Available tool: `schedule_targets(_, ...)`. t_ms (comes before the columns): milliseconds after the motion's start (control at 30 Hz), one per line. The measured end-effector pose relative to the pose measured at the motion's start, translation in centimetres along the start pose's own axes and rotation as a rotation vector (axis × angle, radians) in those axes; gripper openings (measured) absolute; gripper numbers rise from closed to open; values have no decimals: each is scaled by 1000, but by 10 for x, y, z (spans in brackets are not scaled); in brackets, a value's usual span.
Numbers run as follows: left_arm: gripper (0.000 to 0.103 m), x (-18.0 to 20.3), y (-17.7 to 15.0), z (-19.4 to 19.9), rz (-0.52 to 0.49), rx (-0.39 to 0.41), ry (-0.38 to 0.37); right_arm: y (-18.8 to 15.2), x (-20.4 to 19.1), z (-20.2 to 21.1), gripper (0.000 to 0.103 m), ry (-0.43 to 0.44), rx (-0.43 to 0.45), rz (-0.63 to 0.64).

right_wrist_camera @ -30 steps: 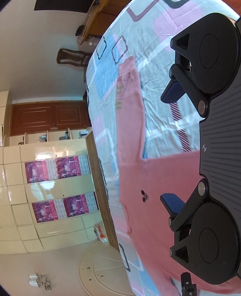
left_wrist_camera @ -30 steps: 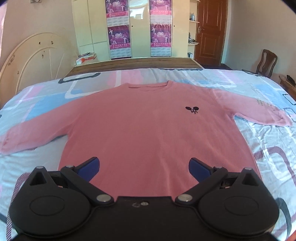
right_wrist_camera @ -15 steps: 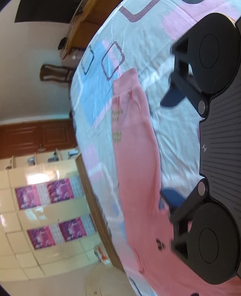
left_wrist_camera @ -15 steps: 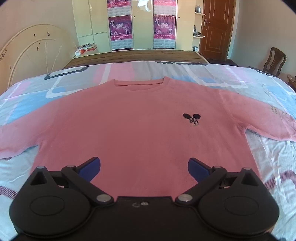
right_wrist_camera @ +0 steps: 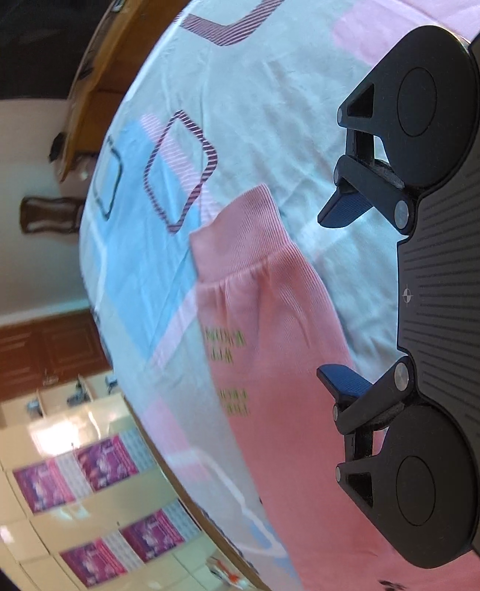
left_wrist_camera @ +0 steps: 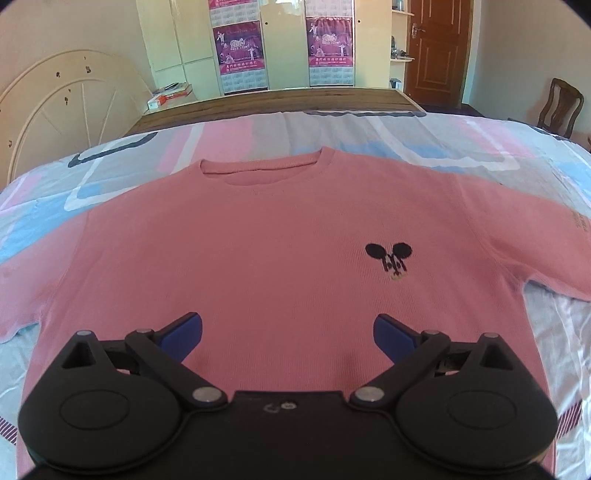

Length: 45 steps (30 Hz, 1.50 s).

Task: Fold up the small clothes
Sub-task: 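Reach the right tool to a sleeve cuff and close on it, then lift the held sleeve and lay it across the sweatshirt body with the right tool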

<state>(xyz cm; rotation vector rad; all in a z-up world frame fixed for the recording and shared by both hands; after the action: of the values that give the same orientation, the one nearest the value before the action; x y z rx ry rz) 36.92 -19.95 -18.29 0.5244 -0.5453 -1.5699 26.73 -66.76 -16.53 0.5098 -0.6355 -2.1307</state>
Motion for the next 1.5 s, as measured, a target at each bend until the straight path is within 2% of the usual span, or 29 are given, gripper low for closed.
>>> schedule_targets(33,99,0,1,-2,4,-5,-2,2,3,-4,80,0,2,-15)
schedule_targets(100,99,0,3,-7,12,-17,-3,6,9,-14,73,-11,3,-39)
schedule_targets(167,96,-1,5,-13,19,-24,-3,8,13,-25,59,-2,-12,-74)
schedule_targets(233,95,-3,6,-16,25,-33,-15,11,17,-35,53,-9,-9,-89)
schedule_targets(300,90,-5,6,-20,37,-41,-24,15,18,-38,40,-27,11,-79)
schedule_targets(367,82,-7,6,-23,45,-53,-35,19,18,-40,8,-26,22,-88)
schedule_targets(467,75,-11,6,-25,64,-59,-49,26,16,-40,8,-16,43,-96)
schedule_targets(633,75,-20,12,-21,67,-42,-46,42,-18,-20,8,0,135,25)
schedule_targets(733,75,-29,17,-16,82,-35,-53,52,-58,1,8,55,189,104)
schedule_targets(867,77,-51,25,-9,122,-16,-43,53,-140,33,8,180,248,236)
schedule_targets(1067,80,-98,30,-4,165,12,-22,6,-282,61,8,375,259,408)
schedule_targets(1200,80,-127,32,-8,198,4,-34,-49,-366,52,9,503,151,486)
schedule_targets(1300,87,-141,34,-14,235,-10,-70,-93,-411,41,10,566,44,540)
schedule_targets(1333,88,-143,35,-17,245,-14,-91,-104,-420,38,23,564,25,565)
schedule_targets(1367,89,-143,36,-20,249,-20,-111,-113,-427,36,41,565,11,584)
schedule_targets(1400,89,-141,36,-22,247,-29,-130,-120,-432,36,49,575,4,586)
schedule_targets(1433,89,-136,37,-25,239,-41,-159,-122,-432,37,57,577,6,581)
schedule_targets(1500,89,-122,37,-31,223,-66,-222,-120,-426,42,57,563,31,564)
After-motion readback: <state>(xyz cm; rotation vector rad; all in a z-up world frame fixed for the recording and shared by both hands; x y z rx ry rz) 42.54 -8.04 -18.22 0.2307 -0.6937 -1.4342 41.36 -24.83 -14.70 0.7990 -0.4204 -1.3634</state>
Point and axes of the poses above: each gripper's, at about its wrist camera, not at the fingertips, and z roughly against the way its jaws point, x to its right, y to its top, the point moved 7 cm from there along -z, roughly the way its jaws point, and after that the axes turned 7 degrees about z, right-handed, at the moved point
